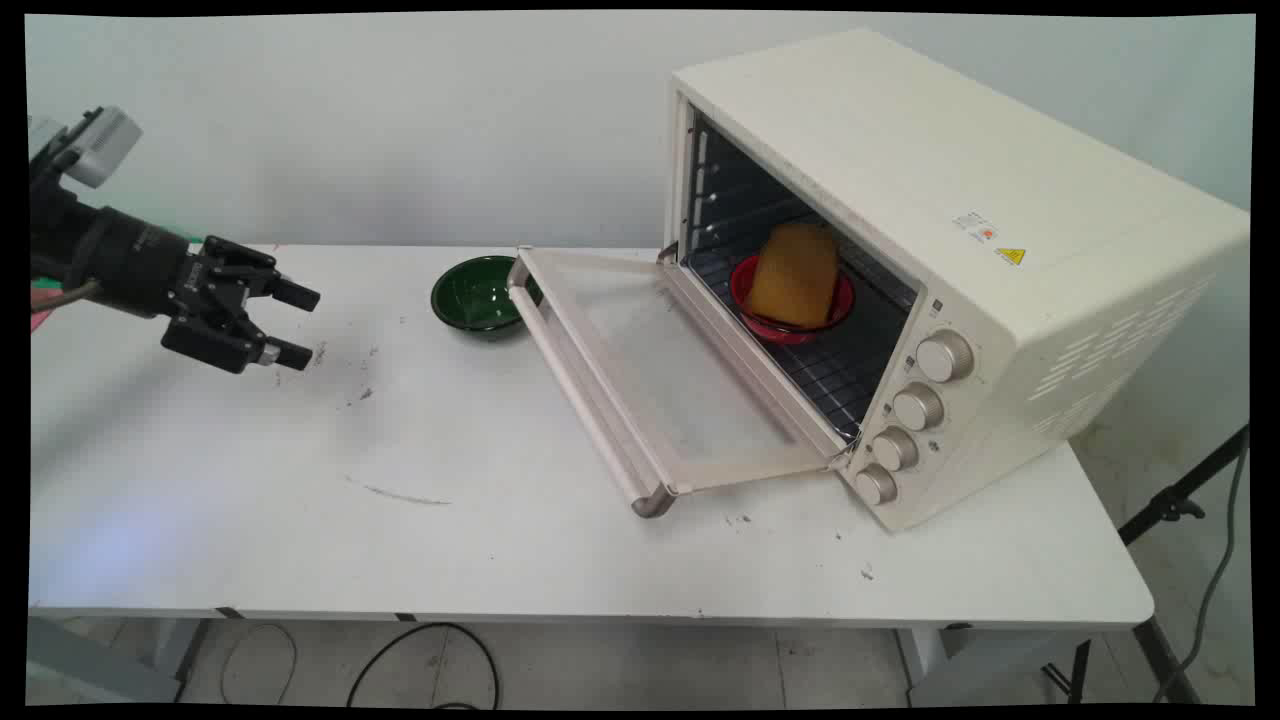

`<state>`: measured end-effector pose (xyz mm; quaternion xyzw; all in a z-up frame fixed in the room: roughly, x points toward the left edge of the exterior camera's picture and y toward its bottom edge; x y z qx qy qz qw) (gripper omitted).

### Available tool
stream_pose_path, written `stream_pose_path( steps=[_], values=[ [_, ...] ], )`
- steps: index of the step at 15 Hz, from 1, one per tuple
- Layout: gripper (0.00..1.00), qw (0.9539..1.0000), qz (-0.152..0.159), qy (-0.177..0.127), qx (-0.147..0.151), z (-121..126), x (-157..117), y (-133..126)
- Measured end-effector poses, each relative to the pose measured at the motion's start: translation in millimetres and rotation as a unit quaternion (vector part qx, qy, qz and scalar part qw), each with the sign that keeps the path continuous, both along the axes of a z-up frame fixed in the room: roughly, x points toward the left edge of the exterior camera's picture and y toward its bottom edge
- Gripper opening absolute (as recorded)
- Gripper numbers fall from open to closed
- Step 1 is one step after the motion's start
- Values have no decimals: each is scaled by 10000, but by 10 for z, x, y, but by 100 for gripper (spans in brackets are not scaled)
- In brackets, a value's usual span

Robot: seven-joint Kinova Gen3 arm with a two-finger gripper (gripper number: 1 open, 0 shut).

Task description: Close the oven

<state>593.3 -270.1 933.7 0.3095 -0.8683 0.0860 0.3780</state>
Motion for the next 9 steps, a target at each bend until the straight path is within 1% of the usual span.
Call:
stream_pose_path(
  steps=[5,9],
  values=[
    [100,9998,129,-139,29,48,-137,-86],
    [100,9989,294,-355,103,18,-339,-208]
  ],
)
